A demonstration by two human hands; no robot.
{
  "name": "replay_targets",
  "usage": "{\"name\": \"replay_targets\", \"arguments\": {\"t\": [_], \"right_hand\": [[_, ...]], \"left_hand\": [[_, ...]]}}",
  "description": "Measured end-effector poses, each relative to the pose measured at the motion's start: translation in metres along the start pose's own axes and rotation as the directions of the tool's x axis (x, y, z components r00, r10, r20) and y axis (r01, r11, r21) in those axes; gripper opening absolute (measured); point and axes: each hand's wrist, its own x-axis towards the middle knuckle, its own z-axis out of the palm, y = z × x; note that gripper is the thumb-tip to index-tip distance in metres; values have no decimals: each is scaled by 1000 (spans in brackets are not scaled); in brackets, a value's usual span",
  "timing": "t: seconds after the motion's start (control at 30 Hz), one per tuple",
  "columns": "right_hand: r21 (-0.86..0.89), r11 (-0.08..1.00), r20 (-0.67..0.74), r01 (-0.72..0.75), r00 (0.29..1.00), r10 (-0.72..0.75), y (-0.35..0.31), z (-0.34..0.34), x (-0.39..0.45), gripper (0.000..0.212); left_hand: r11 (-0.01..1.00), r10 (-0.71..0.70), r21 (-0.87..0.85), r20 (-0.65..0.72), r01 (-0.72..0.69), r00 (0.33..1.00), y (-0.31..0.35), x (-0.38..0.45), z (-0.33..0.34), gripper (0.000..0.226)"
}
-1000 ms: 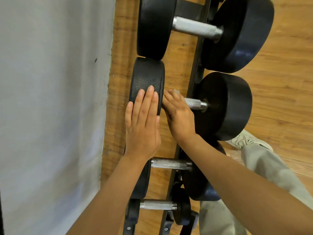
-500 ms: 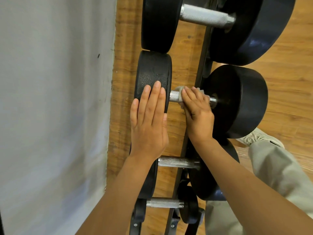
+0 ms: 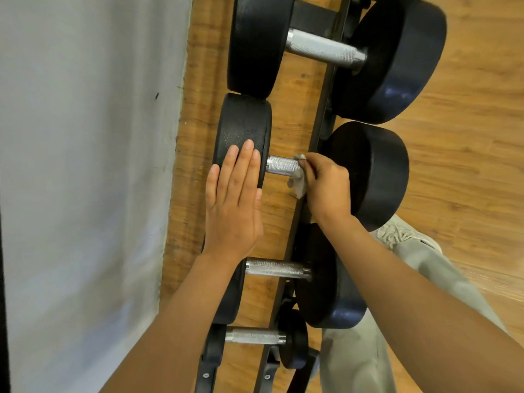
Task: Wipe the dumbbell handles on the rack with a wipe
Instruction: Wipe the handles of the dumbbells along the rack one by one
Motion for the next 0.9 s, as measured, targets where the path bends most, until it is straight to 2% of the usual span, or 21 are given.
{"name": "replay_targets", "arguments": {"t": [0.13,0.27,0.43,0.53,0.67,0.8,0.9], "right_hand": [[-101,995,56,-3,998,9,-3,-13,-4,22],[-75,995,54,62,997,-58,-9,-25,-7,23],[93,951,-96,294,953,-286,-44,-37,-6,23],[103,897,-106,431,901,-420,-65,-33,0,22],[23,823,9,567,823,-567,-73,-23,1,22],[83,836,214,542,810,-546,-65,-23,-8,38],[4,801,377,599,741,-556,-58,-24,-15,51]], "left_hand": [[1000,-12,-22,2,12,1000,0,0,1,51],[997,-65,-51,1,65,998,7,2,0,50],[995,-84,-45,23,85,996,12,4,-8,49],[988,-134,-72,4,134,991,14,1,-12,48],[975,-211,-74,4,211,977,15,-9,-17,51],[959,-279,-41,22,280,960,21,-18,-22,52],[935,-351,-36,58,353,935,30,-27,-21,54]]}}
